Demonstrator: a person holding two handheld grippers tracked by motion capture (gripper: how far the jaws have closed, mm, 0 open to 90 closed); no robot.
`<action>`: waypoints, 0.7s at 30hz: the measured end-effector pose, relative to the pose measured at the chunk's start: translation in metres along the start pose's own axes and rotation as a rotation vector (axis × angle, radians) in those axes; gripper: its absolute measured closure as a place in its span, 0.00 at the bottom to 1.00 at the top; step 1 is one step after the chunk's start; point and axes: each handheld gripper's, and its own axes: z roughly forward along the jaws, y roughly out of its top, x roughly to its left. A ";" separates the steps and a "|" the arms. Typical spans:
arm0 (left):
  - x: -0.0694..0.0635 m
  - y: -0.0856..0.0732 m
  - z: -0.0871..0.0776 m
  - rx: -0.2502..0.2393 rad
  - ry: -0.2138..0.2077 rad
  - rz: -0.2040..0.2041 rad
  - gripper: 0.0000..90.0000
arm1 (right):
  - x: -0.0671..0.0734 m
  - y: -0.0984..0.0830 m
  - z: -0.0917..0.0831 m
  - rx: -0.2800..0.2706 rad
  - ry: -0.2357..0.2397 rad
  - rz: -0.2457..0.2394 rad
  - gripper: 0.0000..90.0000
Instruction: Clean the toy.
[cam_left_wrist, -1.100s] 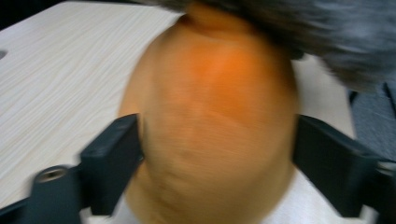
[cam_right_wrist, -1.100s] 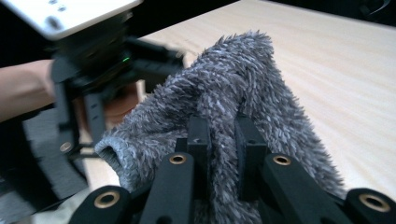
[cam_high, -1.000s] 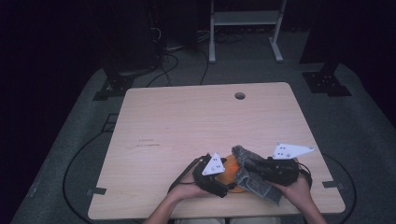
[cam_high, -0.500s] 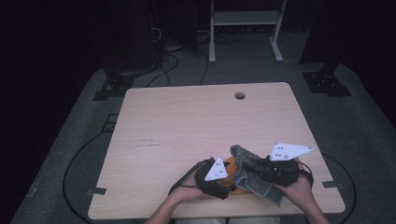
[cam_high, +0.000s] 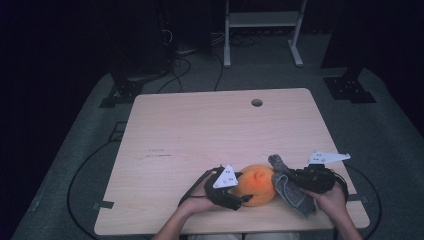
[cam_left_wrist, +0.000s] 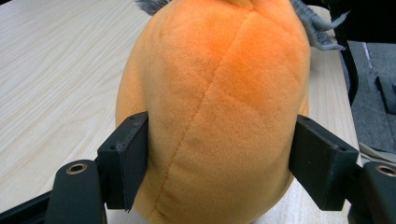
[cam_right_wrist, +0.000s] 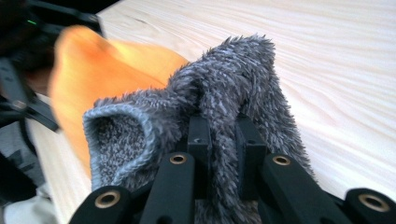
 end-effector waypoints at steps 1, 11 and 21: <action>0.001 -0.001 -0.001 -0.002 -0.002 -0.001 0.29 | -0.002 -0.001 -0.001 0.004 -0.008 0.004 0.88; 0.001 -0.003 -0.001 -0.044 0.001 -0.008 0.34 | 0.020 0.005 0.002 -0.068 0.163 -0.048 0.87; 0.000 0.024 -0.031 -0.077 0.046 0.013 0.40 | 0.022 0.010 0.003 -0.126 0.156 0.004 0.87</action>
